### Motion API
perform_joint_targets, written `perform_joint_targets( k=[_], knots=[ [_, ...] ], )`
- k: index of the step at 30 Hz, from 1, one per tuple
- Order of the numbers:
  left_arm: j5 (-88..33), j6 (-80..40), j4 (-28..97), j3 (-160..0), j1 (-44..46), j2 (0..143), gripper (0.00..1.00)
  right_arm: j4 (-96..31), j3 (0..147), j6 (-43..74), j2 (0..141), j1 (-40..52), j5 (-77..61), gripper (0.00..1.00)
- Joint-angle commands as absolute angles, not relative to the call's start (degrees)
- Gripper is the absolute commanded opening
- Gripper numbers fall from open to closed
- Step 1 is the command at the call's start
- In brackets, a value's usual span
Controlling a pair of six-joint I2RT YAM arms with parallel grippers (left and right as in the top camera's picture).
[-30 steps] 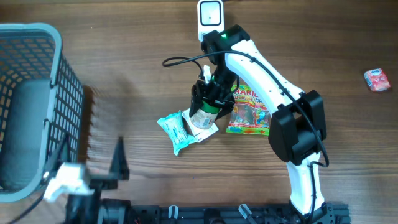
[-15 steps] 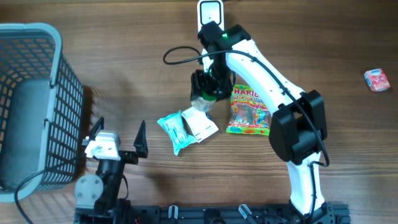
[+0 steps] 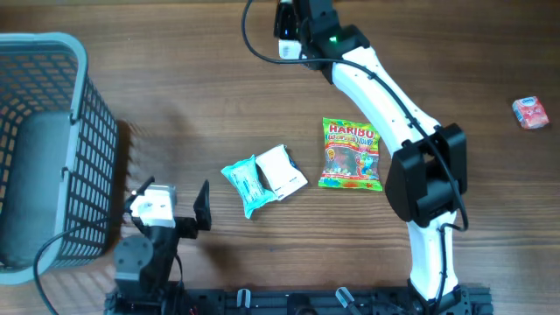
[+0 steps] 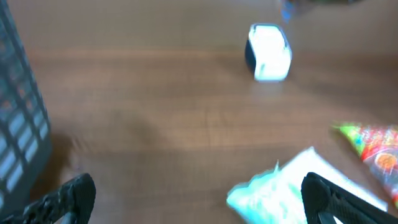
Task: Scan the item barcode
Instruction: 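Lift the jar and carry it past the scanner with the right gripper, then place the jar on the table's right edge with the right gripper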
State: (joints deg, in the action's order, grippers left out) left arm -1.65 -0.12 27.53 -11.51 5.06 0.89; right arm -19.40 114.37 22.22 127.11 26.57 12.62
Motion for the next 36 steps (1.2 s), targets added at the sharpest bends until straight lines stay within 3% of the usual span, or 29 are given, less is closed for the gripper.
perform_joint_targets(
  k=[1, 5, 10, 19, 24, 29, 33, 36],
  knots=[
    [-1.45, -0.47, 34.74, -11.25, 4.64, 0.75, 1.0, -11.25, 114.69, 18.92, 130.58, 26.44, 19.99, 0.52],
    [-1.45, -0.47, 44.77, -11.25, 4.64, 0.75, 1.0, -0.19, 114.69, 16.01, 136.29, 26.0, 19.94, 0.51],
    [-1.45, -0.47, 45.28, -11.25, 4.64, 0.75, 1.0, 11.22, 114.69, 13.04, 141.38, 25.89, 19.94, 0.5],
    [-1.45, -0.47, 45.28, -11.25, 4.64, 0.75, 1.0, 17.15, 114.69, 11.73, 141.47, 25.47, 23.09, 0.47],
    [-1.45, -0.47, 45.28, -11.25, 4.64, 0.75, 1.0, 5.91, 114.69, 10.0, 133.71, 24.53, 33.12, 0.48],
    [-1.45, -0.47, 45.28, -11.25, 4.64, 0.75, 1.0, -15.31, 114.69, 15.2, 126.58, 19.11, 41.85, 0.47],
    [-1.45, -0.47, 45.28, -11.25, 4.64, 0.75, 1.0, -32.95, 114.69, 27.51, 124.9, 10.44, 40.53, 0.45],
    [-1.45, -0.47, 45.28, -11.25, 4.64, 0.75, 1.0, -47.03, 114.67, 33.52, 125.38, 1.61, 29.21, 0.47]
  ],
)
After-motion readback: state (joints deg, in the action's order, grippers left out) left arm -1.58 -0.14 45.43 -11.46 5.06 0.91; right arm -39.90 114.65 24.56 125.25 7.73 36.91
